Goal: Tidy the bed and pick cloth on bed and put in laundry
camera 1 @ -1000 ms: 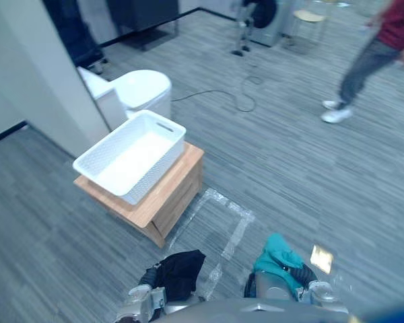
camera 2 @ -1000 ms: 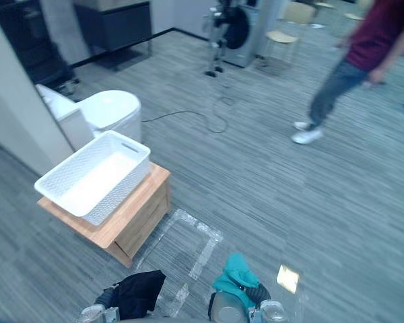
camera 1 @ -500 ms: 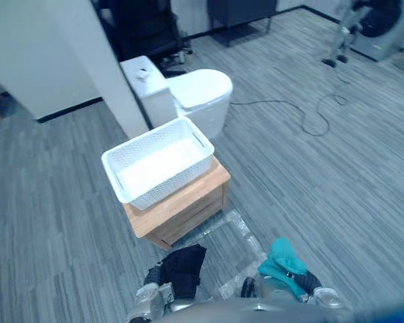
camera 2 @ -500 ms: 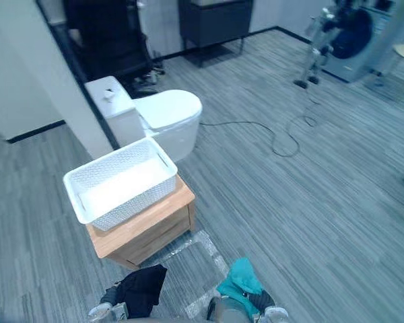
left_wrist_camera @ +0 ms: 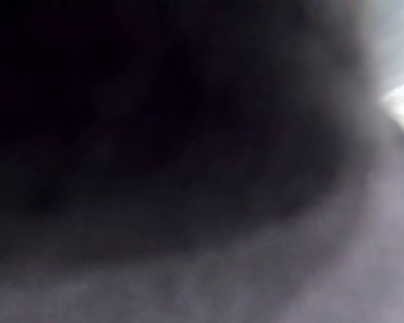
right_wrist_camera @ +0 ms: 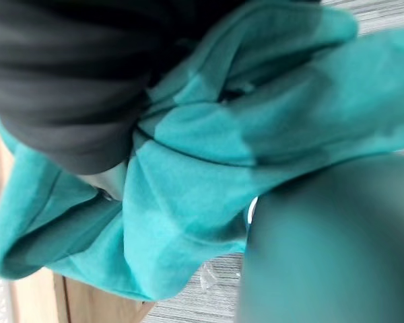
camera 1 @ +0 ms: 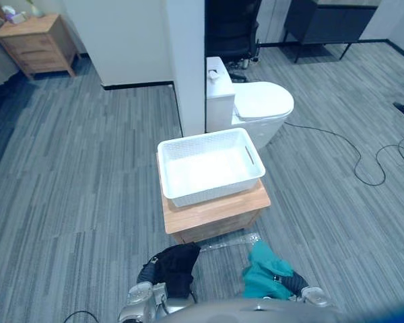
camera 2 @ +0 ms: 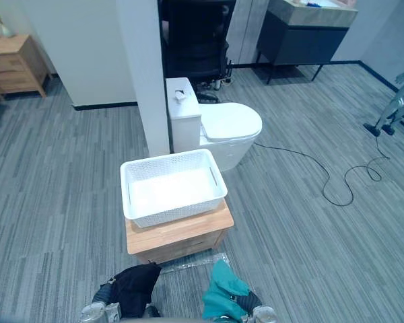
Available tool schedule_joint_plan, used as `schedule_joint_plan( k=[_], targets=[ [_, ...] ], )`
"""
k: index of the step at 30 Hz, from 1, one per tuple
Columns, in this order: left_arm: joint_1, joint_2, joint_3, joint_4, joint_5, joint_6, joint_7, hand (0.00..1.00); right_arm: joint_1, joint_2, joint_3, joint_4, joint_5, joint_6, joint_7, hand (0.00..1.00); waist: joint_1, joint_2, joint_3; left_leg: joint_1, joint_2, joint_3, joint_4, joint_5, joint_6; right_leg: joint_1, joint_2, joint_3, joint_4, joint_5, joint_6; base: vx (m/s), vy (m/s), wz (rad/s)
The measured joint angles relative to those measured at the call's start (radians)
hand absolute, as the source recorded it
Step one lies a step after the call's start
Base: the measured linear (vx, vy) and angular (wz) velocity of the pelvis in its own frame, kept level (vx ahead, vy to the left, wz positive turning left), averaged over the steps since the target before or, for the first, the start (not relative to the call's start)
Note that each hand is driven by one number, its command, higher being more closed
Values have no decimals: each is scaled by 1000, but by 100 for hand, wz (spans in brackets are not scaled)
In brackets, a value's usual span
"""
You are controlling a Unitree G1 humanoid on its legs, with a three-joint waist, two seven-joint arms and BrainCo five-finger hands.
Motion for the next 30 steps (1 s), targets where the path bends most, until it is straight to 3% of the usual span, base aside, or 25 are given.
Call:
schedule_joint_plan(
  k=[1,2,3,4,6,7,8,9,11,12,14,20,22,24,30],
  targets=[
    [0,11,-16,2,1,0,-7,100,-2,-4,-3,-7,14,-9,-9,100,-11,-6,3,2,-14,-32,-2,-4,5,-42,-27,37,100,27,-13,-123,284,121],
    [-5,25,-38,8,1,2,-10,100,3,-6,-10,-13,35,-26,-20,100,-30,-14,15,21,-39,-96,-2,-13,21,-117,-50,121,265,104,-28,-126,257,137],
    [-19,30,-40,25,2,11,-8,100,14,-6,-12,-12,55,-38,-27,100,-44,-16,23,36,-39,-143,8,-21,39,-162,-8,217,333,33,-26,-151,207,132],
    [-23,35,-41,30,4,21,-6,100,17,1,-10,-14,64,-45,-30,100,-44,-16,24,35,-34,-166,15,-25,42,-178,25,247,333,-3,-23,-112,94,122],
    [-23,38,-40,31,41,37,-7,100,24,11,-4,-12,104,-64,-35,100,-61,-13,24,52,-14,-242,12,-30,39,-212,139,302,208,-81,-44,-9,-25,127],
    [-23,36,-35,31,41,40,-10,100,29,12,-1,-11,115,-66,-34,100,-63,-13,24,59,-10,-257,10,-30,39,-212,159,304,154,-82,-46,-9,-93,112],
    [-22,33,-27,30,43,40,-16,100,36,13,5,-5,136,-66,-34,100,-62,-16,23,76,-10,-271,8,-33,22,-207,182,308,46,-71,-49,-47,-122,69],
    [-21,31,-16,27,61,37,-27,100,38,18,12,6,149,-66,-29,100,-60,-35,16,91,-25,-277,18,-40,-1,-191,190,315,-101,22,-76,10,-154,44],
    [-24,17,-19,27,84,33,-29,100,32,13,18,14,151,-63,-13,100,-51,-26,9,108,-13,-265,17,-53,-26,-162,204,308,-148,-6,-110,215,-147,-9],
    [-17,1,-20,27,103,15,-32,100,34,-3,18,13,172,-56,6,100,-52,9,-2,105,16,-227,16,-62,-48,-143,236,306,-202,-2,-116,306,-112,-23],
    [-16,-15,-25,27,110,11,-36,100,34,-10,9,15,194,-38,8,100,-62,31,-2,122,44,-204,15,-71,-67,-108,267,303,-256,0,-121,279,-87,-15],
    [-8,-22,-40,26,133,-8,-71,100,57,3,-27,13,317,41,1,100,-62,31,-8,173,58,-148,16,-63,-93,-22,289,310,-336,6,-121,165,-8,-7],
    [-8,-26,-40,26,141,-8,-71,100,74,17,-72,12,430,83,-33,100,-61,34,-20,172,56,-107,24,-63,-93,-14,294,328,-367,31,-115,59,97,-26],
    [-7,-25,-39,26,141,-8,-72,100,81,29,-116,10,497,95,-84,100,-61,32,-22,171,51,-75,44,-63,-93,-10,294,360,-387,52,-108,7,87,-46],
    [1,-5,-39,26,134,0,-104,100,149,75,-250,-94,552,72,-289,100,-71,35,-28,171,37,6,83,-63,-93,1,293,426,-436,87,-95,-29,40,-42]
  ],
)
